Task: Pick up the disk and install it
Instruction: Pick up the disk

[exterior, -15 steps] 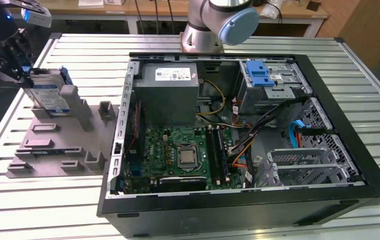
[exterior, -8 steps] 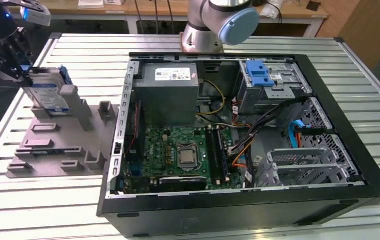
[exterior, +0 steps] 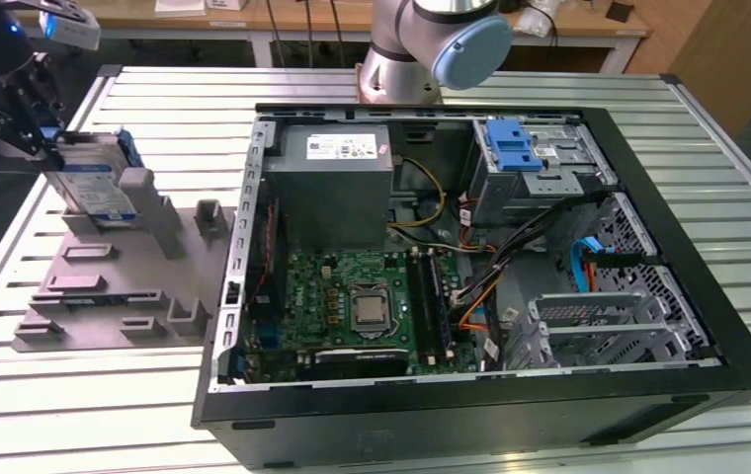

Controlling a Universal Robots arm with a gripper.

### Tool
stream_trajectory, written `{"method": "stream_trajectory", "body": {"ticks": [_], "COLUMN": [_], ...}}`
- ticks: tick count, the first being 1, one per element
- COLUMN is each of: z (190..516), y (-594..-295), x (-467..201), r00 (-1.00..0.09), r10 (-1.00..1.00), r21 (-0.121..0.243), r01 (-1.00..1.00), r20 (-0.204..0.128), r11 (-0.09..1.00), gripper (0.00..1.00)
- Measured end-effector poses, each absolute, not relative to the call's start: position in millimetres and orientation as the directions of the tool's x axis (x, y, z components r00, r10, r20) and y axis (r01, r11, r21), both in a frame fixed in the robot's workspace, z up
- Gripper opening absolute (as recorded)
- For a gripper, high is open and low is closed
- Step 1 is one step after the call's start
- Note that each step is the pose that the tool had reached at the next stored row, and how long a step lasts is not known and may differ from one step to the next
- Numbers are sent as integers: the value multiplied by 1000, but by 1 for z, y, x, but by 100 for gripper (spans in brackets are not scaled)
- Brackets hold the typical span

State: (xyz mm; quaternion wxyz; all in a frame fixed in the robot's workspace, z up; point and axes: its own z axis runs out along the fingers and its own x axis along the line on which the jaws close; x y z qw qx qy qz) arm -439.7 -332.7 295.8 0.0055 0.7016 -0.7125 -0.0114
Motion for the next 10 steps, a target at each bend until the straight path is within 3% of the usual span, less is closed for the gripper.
{"method": "stream_trajectory", "body": {"ticks": [10], "z": [300], "y": [-333], "x": [-440], "r00": [-16], "r10": [-1000], "r21": [24], "r01": [-1000], "r20": [-8], "r11": [15], "gripper": [36]}}
